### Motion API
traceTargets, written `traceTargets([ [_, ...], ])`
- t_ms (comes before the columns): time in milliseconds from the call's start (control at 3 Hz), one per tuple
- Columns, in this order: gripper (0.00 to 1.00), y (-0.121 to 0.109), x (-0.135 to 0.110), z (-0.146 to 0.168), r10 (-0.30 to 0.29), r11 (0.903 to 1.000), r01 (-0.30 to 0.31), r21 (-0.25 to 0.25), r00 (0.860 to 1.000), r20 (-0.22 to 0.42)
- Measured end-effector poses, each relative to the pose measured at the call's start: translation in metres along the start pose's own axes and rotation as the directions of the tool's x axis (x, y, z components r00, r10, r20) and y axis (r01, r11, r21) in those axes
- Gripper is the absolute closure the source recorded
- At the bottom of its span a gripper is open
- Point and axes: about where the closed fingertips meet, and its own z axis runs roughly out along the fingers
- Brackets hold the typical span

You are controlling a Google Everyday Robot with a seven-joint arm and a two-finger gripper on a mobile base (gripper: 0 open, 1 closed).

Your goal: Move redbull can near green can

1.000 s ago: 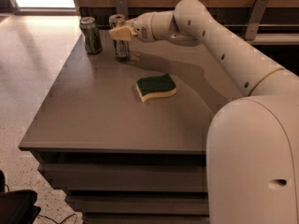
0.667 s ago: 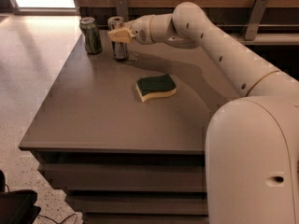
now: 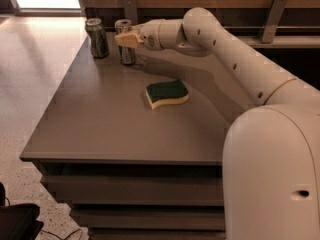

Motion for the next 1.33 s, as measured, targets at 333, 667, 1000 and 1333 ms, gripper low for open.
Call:
traceTargets([
  [333, 1.0, 0.0009, -0.001, 0.003, -0.023, 0.9992, 0.023, 0.032, 1.0, 0.001],
  [667, 0.82, 0.0024, -0.0005, 0.0057, -0.021, 0.9994, 0.021, 0.027, 1.0, 0.001],
  [1000, 0.59, 0.0044, -0.0001, 0.0085, -0.02, 0.9995, 0.02, 0.023, 1.0, 0.001],
  [1333, 0.35, 0.0063, 0.0003, 0.0112, -0.019, 0.9996, 0.019, 0.018, 1.0, 0.001],
])
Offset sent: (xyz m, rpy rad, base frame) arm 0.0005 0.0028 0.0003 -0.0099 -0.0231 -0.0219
